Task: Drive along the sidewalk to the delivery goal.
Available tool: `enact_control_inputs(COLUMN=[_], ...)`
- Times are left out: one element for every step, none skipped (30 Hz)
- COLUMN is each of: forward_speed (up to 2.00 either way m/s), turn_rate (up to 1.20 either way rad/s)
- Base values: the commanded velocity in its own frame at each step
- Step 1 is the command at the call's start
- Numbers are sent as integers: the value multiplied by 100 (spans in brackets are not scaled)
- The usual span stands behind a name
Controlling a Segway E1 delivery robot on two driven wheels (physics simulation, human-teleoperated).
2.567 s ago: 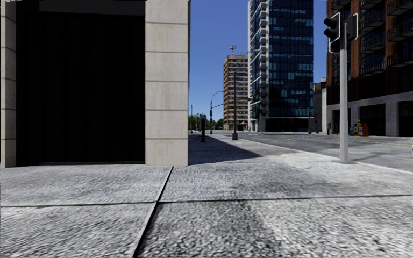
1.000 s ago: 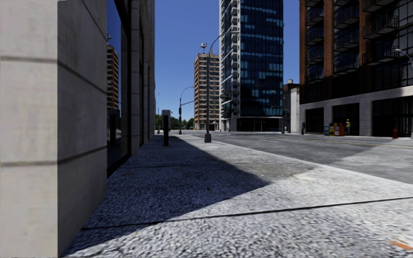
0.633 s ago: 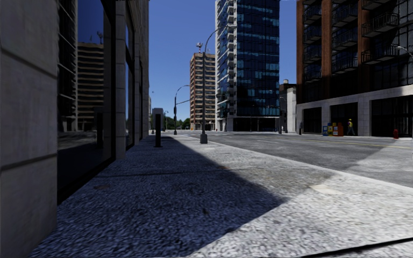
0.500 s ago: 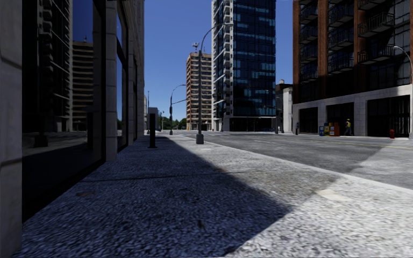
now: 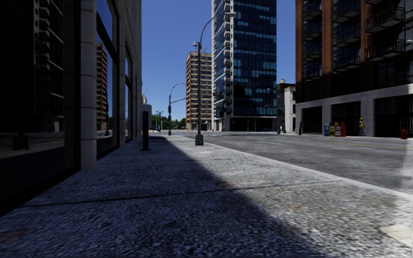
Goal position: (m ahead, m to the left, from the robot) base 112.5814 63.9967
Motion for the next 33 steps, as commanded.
enact_control_inputs(forward_speed=[199,199,199,199,199,199,199,199,199,199,199,198,198,198,198,198,198,198,198,198,198,198,198,198,198,198,198,198,198,198,198,198,198], turn_rate=[0,0,0,0,0,0,0,0,0,0,0,0,0,0,0,0,0,0,0,0,0,0,0,0,0,0,0,1,8,8,17,23,25])
